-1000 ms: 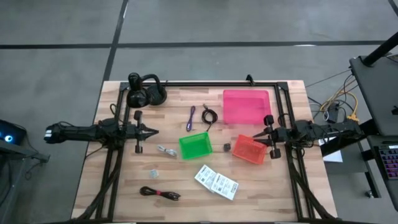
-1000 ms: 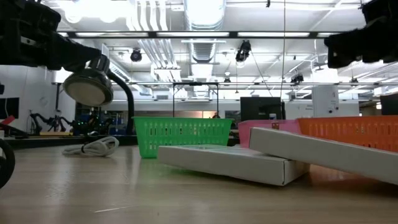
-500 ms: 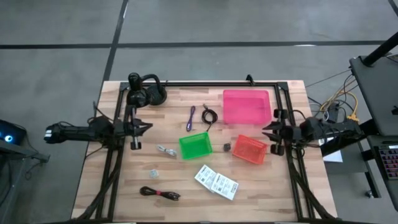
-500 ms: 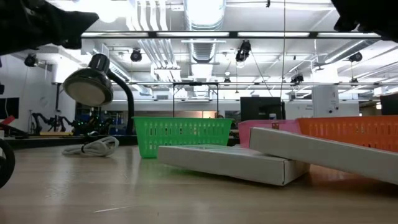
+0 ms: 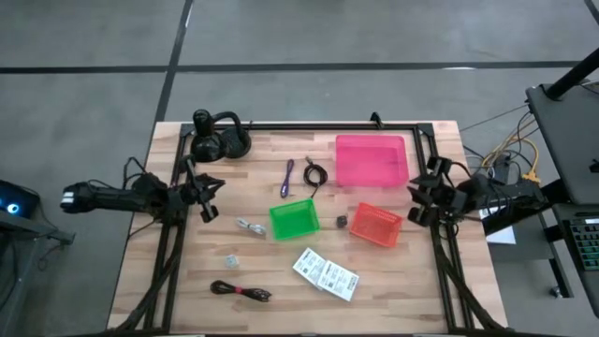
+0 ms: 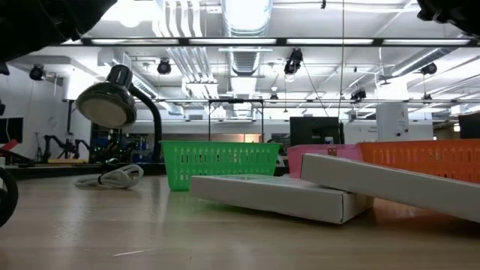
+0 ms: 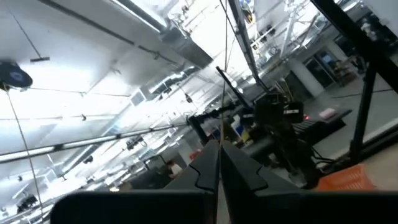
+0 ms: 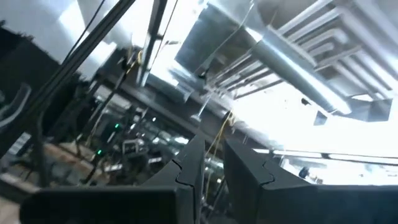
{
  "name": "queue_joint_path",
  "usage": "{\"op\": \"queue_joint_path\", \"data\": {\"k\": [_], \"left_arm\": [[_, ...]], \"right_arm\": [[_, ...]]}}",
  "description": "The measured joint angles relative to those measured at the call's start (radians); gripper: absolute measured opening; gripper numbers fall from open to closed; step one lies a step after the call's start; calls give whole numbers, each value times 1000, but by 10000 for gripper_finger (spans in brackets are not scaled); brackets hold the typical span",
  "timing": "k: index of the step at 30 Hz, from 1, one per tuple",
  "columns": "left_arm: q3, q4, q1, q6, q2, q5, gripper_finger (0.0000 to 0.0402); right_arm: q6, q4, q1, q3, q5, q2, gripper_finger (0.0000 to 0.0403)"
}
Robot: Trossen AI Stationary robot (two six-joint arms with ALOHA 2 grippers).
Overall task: Pick and place items into bin
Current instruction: Put the black charger adapter into the orange bin
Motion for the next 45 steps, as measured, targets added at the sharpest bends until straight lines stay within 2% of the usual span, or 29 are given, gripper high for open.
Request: {"op": "queue_joint_path", "data": {"k": [5, 10, 13, 18, 21, 25, 28, 30, 32, 34, 37, 41, 45], "left_arm": [[0, -6, 0, 13, 36, -11, 0], [0, 20, 14, 146, 95, -96, 0], [0, 85, 16, 104, 125, -113, 0], [0, 89, 16, 73, 155, -113, 0], [0, 95, 16, 95, 161, -114, 0], [5, 104, 19, 183, 159, -124, 0], [7, 180, 20, 220, 164, -140, 0], [8, 208, 20, 219, 166, -170, 0], [8, 203, 20, 210, 162, -212, 0], [7, 194, 21, 187, 160, -233, 0], [4, 191, 20, 175, 173, -230, 0], [21, 199, 20, 172, 198, -228, 0], [59, 199, 20, 116, 222, -234, 0]], "right_arm": [[-1, 106, 0, 0, 0, 3, 47], [28, 115, 1, 0, 5, 13, 47], [36, 93, 1, 0, 6, 29, 47], [-2, 73, 1, 0, 15, 91, 47], [-78, 93, 0, 0, 121, 124, 47], [-81, 177, -1, 12, 367, 165, 47], [-77, 185, -21, 34, 574, 191, 47], [-65, 184, -48, 46, 637, 208, 47], [-36, 181, -77, 70, 608, 224, 47], [-2, 160, -102, 100, 525, 246, 48], [56, 12, -124, 162, 419, 293, 56], [177, -138, -147, 259, 405, 390, 86], [203, -259, -148, 364, 404, 488, 123]]}}
